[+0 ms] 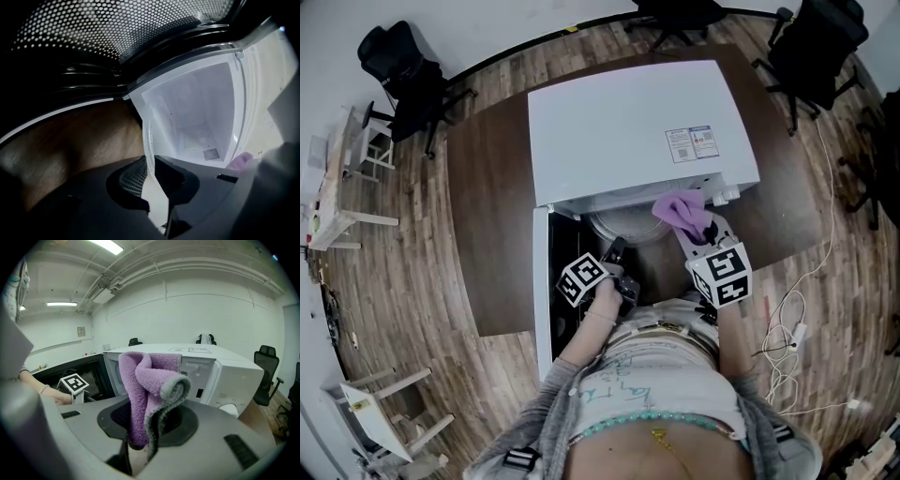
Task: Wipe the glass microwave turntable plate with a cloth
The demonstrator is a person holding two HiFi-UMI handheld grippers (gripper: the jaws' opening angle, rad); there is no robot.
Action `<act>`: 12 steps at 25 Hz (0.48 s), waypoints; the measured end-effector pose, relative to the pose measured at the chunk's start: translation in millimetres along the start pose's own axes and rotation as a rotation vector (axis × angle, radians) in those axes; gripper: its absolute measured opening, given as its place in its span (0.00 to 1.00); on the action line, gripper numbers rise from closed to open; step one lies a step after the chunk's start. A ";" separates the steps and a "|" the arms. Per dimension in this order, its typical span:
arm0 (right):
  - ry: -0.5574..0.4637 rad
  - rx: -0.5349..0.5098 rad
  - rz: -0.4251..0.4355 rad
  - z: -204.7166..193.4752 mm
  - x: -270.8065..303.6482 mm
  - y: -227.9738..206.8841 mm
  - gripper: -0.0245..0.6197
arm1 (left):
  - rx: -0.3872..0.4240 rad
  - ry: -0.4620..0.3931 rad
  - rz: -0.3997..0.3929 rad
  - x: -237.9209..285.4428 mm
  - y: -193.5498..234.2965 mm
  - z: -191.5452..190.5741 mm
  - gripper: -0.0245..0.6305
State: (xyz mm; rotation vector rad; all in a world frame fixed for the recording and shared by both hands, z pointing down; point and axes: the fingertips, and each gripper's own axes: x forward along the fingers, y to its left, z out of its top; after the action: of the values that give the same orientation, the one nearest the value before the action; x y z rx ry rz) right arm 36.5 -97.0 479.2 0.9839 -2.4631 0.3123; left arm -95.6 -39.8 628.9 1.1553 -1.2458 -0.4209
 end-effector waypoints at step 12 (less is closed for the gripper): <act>0.027 0.001 -0.003 -8.8 -0.2 1.5 0.21 | 0.046 0.006 0.017 -7.5 9.0 -3.6 0.11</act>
State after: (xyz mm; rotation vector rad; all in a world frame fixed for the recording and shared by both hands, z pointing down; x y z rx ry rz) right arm 38.5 -92.6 486.7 0.9773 -2.4378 0.3242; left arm -97.8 -28.5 633.1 1.1832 -1.2647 -0.3780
